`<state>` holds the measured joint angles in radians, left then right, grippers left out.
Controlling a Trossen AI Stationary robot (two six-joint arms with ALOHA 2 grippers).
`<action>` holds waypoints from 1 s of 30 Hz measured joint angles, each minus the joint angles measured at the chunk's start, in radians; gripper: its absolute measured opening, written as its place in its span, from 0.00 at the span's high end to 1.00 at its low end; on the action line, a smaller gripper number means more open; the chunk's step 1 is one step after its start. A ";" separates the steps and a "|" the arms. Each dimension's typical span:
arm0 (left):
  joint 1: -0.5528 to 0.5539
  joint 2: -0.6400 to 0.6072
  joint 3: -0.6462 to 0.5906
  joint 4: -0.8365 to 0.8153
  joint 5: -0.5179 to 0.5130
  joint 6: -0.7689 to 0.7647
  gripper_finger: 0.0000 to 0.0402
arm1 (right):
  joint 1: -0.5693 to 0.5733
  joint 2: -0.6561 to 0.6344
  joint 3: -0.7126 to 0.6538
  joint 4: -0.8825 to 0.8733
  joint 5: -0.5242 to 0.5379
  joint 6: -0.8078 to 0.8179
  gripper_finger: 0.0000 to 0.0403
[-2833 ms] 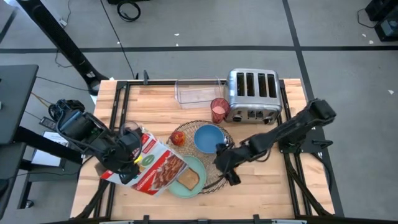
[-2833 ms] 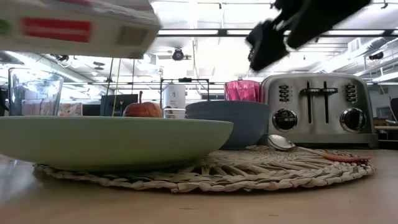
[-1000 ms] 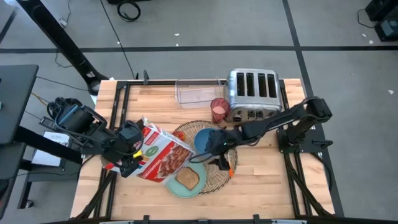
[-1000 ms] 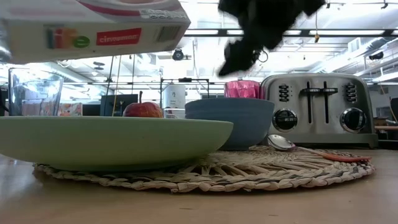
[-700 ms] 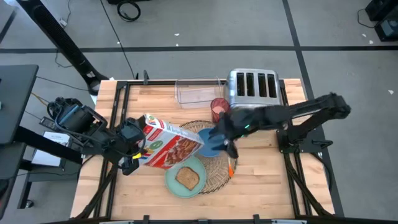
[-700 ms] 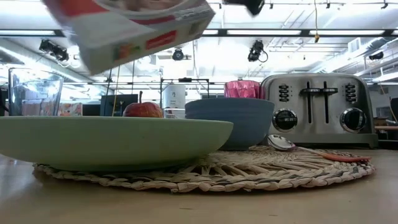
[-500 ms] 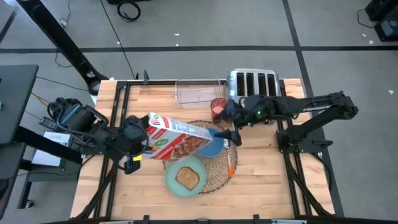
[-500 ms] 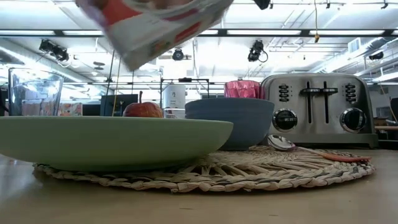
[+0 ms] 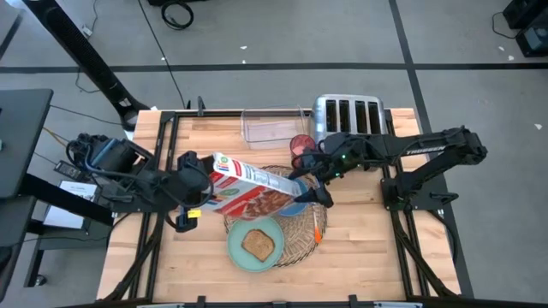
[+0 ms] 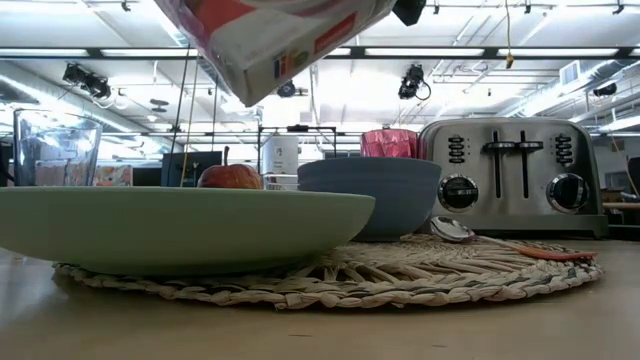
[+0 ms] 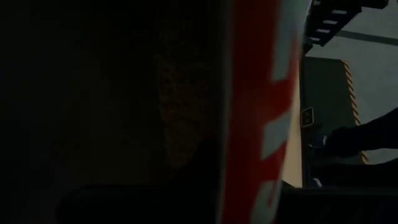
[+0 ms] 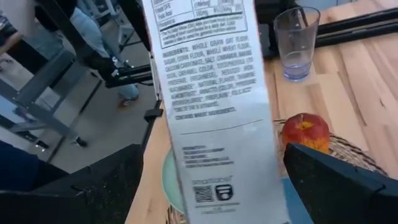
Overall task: Arrange a breakfast setting
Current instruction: Pour the cereal on the blue bowl from the white cereal box
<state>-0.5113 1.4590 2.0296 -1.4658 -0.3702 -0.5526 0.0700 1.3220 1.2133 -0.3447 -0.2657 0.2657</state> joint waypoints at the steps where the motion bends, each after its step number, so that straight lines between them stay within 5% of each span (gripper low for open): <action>1: 0.000 0.000 0.000 0.002 0.000 0.000 0.99 | 0.000 0.000 0.000 0.001 0.001 -0.009 0.03; 14: 0.019 0.000 0.000 0.026 -0.054 0.026 0.99 | 0.000 0.086 -0.001 0.048 0.012 -0.037 0.06; 25: 0.049 0.000 0.000 0.062 -0.055 0.067 0.99 | -0.002 0.084 -0.001 0.077 0.056 -0.106 0.36; 30: 0.050 0.000 0.000 0.064 -0.055 0.068 0.97 | -0.002 0.082 -0.001 0.076 0.062 -0.108 0.42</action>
<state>-0.4610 1.4586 2.0296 -1.4019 -0.4251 -0.4844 0.0677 1.4044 1.2125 -0.2689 -0.2035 0.1577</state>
